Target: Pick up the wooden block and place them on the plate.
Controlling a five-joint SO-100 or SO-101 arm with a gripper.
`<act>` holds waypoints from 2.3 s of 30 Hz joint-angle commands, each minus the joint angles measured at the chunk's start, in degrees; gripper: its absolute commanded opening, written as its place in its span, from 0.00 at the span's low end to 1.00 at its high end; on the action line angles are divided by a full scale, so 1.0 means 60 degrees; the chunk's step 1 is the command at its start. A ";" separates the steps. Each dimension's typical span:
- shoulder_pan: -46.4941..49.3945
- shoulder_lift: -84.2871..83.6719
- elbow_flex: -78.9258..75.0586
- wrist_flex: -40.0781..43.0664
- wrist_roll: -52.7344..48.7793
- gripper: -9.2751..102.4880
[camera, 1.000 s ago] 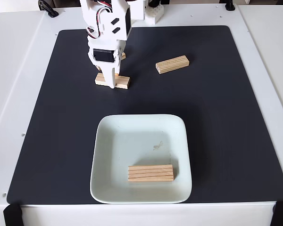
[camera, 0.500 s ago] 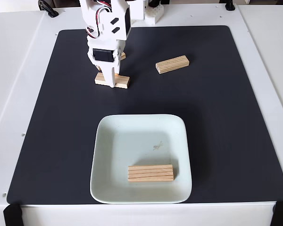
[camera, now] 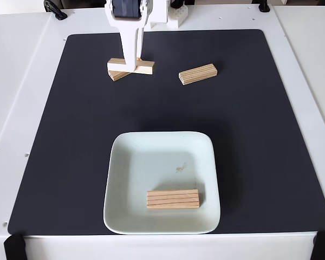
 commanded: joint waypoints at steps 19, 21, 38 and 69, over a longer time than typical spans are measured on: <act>-0.1406 -0.6431 -0.6328 -0.7178 0.0029 0.08; -0.1421 -0.7412 -0.7485 -0.7163 0.0000 0.08; -0.1479 -1.1133 -1.1235 -0.7163 -0.0044 0.08; -0.1597 -1.1016 -1.1089 -0.5947 0.0088 0.08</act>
